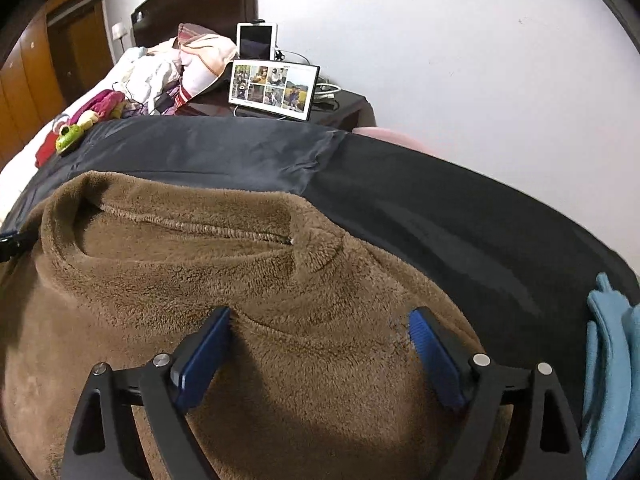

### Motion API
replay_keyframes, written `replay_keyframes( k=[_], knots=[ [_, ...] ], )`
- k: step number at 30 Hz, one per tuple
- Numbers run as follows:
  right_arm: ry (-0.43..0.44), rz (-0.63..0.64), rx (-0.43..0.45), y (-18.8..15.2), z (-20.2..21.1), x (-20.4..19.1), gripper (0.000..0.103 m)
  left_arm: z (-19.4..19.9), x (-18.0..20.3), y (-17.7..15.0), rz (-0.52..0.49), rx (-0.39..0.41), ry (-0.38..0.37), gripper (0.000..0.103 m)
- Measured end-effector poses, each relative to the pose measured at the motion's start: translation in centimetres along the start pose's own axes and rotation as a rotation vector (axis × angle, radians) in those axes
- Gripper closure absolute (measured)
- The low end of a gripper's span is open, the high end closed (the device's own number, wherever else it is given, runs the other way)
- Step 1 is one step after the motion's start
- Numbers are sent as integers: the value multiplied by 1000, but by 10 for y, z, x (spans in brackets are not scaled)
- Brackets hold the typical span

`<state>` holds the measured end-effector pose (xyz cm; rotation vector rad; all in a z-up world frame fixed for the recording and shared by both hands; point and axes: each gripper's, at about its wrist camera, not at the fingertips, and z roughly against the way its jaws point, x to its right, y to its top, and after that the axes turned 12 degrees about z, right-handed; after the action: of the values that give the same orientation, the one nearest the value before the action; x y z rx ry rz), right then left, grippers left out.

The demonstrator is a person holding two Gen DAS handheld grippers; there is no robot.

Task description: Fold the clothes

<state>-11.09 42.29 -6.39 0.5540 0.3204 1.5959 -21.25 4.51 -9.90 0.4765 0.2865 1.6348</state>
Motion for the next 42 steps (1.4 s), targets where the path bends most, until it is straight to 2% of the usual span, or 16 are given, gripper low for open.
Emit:
replay_keyframes(
  k=[5,11,13,18,19,22,23,25,27,28,31,34,37,40,42],
  knots=[
    [41,-22,76,5,34,-7,14,27,8,-4,5,39,-81,0],
    [-36,77,65,7,42,-30,14,48,67,0,-115,62,-143,0],
    [-31,67,49,2,37,-29,14,46,88,5,-149,74,-128,0],
    [-22,38,24,-16,30,-20,14,30,119,20,-183,109,35,0],
    [-24,36,23,-18,28,-18,14,24,119,23,-176,101,54,1],
    [-14,26,23,-22,25,-13,14,14,115,27,-139,49,5,6],
    [-9,21,28,-23,23,-12,14,13,115,26,-136,35,-24,9],
    [-10,20,39,-24,23,-12,14,12,115,22,-139,10,-92,28],
    [-18,29,50,-24,23,-14,14,19,117,19,-141,0,-151,37],
    [-22,34,53,-24,24,-15,13,24,118,18,-141,4,-185,41],
    [-12,31,55,-23,23,-13,13,39,117,14,-148,27,-252,43],
    [-32,39,49,-20,22,-11,12,39,109,9,-157,21,-237,43],
    [-137,39,44,-14,20,-4,12,31,97,4,-159,-2,-195,43],
    [-141,4,24,-8,15,8,10,21,79,3,-133,-25,-157,43],
    [-146,12,11,-6,15,7,10,17,65,6,-87,-25,-163,43]
  ],
)
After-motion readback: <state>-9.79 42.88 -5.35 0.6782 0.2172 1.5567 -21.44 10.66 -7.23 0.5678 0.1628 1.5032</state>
